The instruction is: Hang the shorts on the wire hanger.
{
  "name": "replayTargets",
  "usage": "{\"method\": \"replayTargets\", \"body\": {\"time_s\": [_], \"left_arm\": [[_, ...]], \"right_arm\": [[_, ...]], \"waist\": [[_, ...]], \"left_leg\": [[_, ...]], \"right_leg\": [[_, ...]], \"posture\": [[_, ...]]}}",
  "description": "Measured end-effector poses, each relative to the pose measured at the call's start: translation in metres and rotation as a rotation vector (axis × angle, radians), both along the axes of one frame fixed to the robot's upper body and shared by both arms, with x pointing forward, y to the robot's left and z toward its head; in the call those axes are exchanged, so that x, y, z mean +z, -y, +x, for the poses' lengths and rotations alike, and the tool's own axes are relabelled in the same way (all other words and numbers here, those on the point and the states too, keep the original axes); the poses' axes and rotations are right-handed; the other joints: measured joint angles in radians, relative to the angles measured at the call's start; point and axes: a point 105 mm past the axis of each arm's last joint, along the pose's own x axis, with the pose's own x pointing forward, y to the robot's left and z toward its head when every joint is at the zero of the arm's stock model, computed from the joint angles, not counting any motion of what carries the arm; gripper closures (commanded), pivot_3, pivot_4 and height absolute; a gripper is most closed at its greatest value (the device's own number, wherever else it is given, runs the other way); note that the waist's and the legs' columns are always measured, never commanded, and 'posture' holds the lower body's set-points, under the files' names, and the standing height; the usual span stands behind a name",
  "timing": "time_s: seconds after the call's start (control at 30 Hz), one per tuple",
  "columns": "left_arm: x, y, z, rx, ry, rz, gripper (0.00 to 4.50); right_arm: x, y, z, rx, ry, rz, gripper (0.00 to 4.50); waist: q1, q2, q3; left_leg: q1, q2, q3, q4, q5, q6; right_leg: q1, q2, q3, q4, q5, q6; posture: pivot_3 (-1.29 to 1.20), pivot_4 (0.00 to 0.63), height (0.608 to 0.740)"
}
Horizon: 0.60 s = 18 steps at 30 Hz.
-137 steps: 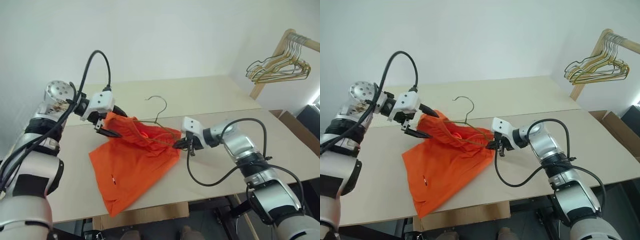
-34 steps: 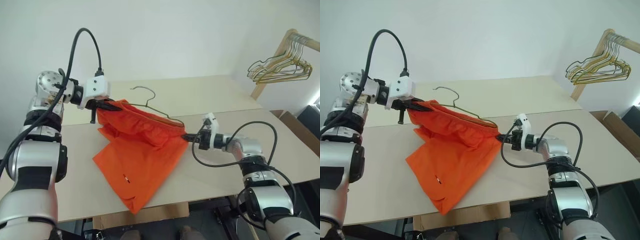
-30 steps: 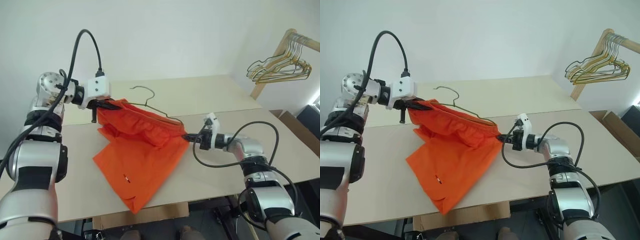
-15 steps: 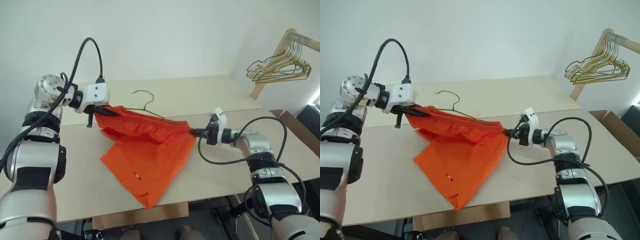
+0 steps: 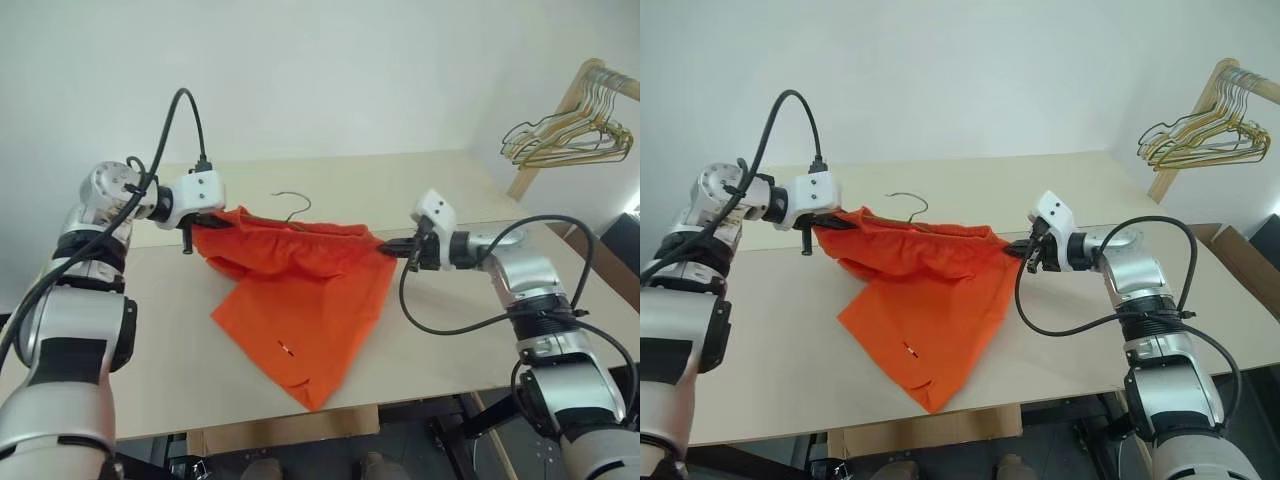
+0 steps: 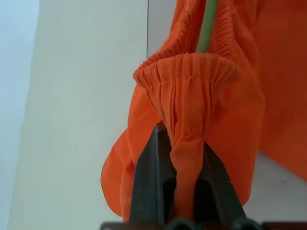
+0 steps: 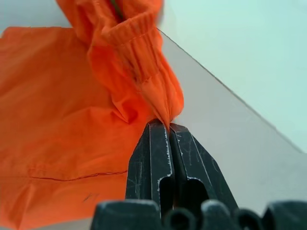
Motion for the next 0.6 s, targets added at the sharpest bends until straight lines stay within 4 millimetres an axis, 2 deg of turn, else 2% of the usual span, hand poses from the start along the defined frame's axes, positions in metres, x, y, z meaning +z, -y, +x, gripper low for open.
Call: {"method": "replayTargets", "body": {"time_s": [0.13,0.23,0.33,0.47,0.6], "left_arm": [[0.009,0.010,0.003,-0.005,0.021,-0.104,4.50],[0.014,0.015,0.001,-0.032,0.035,-0.136,4.50],[0.009,0.014,-0.001,-0.036,0.022,-0.142,4.50],[-0.004,0.013,-0.006,-0.051,-0.012,-0.139,4.50],[-0.004,0.013,-0.004,-0.038,0.001,-0.148,4.50]], "right_arm": [[0.008,-0.011,0.000,0.042,0.100,-0.120,4.46],[0.022,-0.020,0.005,0.049,0.182,-0.164,4.46],[0.033,-0.022,0.009,0.047,0.269,-0.206,4.46],[0.031,-0.025,0.012,0.038,0.295,-0.208,4.46],[0.035,-0.029,0.010,0.071,0.334,-0.208,4.46]], "waist": [[0.000,0.000,0.000],[-0.003,0.000,0.000],[-0.003,0.000,0.000],[-0.003,0.000,0.000],[-0.003,0.000,0.000]], "left_leg": [[0.000,0.000,0.000,0.000,0.000,0.000],[0.000,0.000,0.000,0.000,0.000,0.000],[0.000,0.000,0.000,0.000,0.000,0.000],[0.000,0.000,0.000,0.000,0.000,0.000],[0.000,0.000,0.000,0.000,0.000,0.000]], "right_leg": [[0.000,0.000,-0.001,0.000,0.000,0.000],[0.000,0.000,-0.001,0.000,0.000,0.000],[0.000,0.000,-0.001,0.000,0.000,0.000],[0.000,0.000,-0.001,0.000,0.000,-0.001],[0.000,0.000,-0.001,-0.001,0.000,-0.001]], "posture": [[0.06,0.000,0.740],[0.06,0.000,0.740],[0.07,0.000,0.740],[0.07,0.000,0.740],[0.07,0.000,0.740]]}}
